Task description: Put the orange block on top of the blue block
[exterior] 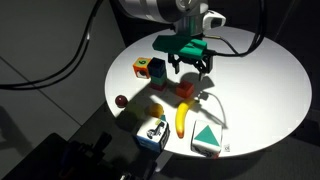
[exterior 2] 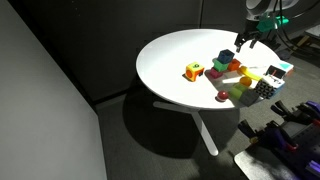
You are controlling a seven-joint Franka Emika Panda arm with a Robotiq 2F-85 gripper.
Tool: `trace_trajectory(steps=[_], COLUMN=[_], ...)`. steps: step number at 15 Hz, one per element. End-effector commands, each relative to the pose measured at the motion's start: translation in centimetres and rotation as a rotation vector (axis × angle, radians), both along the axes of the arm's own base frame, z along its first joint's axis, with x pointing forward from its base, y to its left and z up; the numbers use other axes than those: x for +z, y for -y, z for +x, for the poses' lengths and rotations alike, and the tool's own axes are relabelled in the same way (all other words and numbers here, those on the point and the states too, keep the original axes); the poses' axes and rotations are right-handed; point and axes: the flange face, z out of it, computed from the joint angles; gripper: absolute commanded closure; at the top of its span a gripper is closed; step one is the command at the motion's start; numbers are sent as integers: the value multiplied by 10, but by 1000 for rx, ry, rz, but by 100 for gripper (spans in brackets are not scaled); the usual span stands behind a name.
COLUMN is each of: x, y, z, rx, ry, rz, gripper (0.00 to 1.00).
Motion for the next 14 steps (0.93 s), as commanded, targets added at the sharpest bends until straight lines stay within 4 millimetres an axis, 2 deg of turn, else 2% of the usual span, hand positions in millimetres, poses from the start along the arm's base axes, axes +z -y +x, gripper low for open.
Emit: trace_trajectory(steps=[1,7,14], x=[-9,-28,-47], y=[2,-5,-13], z=[13,24,27], rx=[2,-22,-21], ry=[12,15,-11], rz=[2,-7,-1], gripper=[0,0,0])
